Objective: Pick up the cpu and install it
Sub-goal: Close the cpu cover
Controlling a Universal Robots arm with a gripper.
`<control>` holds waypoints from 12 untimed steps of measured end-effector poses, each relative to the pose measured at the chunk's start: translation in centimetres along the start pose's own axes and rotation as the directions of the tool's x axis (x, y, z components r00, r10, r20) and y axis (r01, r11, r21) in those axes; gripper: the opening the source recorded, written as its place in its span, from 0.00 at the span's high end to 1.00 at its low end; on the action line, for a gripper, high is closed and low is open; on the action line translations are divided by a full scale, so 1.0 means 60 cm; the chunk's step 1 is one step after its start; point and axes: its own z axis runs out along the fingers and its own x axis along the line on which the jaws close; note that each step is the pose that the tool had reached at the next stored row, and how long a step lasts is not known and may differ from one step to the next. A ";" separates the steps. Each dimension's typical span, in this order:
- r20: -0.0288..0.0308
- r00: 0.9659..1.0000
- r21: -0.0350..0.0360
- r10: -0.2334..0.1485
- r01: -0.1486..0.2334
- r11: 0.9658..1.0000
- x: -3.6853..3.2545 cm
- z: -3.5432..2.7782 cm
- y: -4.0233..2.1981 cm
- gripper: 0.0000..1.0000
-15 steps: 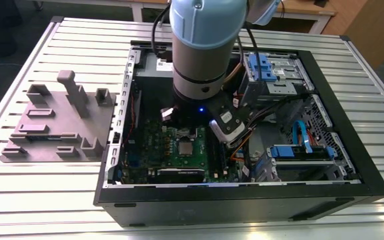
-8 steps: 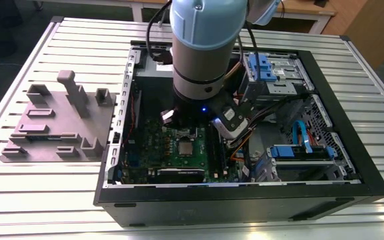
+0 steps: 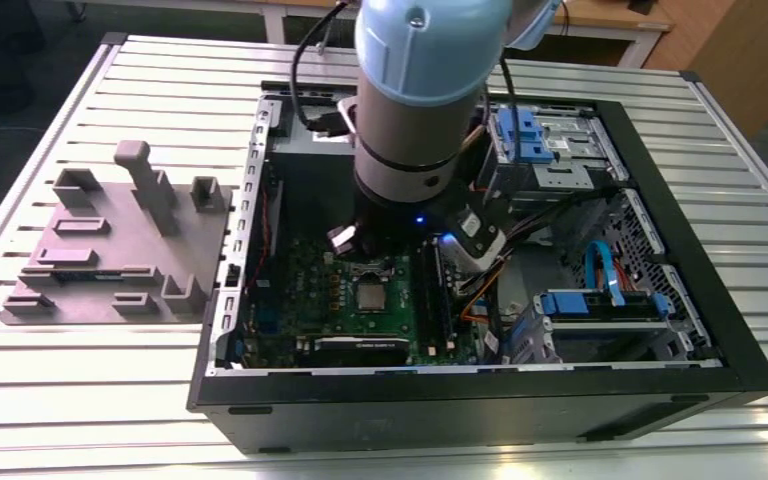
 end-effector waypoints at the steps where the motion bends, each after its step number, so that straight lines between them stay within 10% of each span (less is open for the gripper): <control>1: 0.000 1.000 0.000 0.000 0.000 1.000 -0.007 0.001 -0.002 0.90; 8: 0.001 1.000 -0.003 -0.003 0.003 1.000 -0.038 0.006 0.003 0.90; 12: 0.010 0.999 -0.036 -0.033 0.033 0.999 -0.038 0.006 0.003 0.90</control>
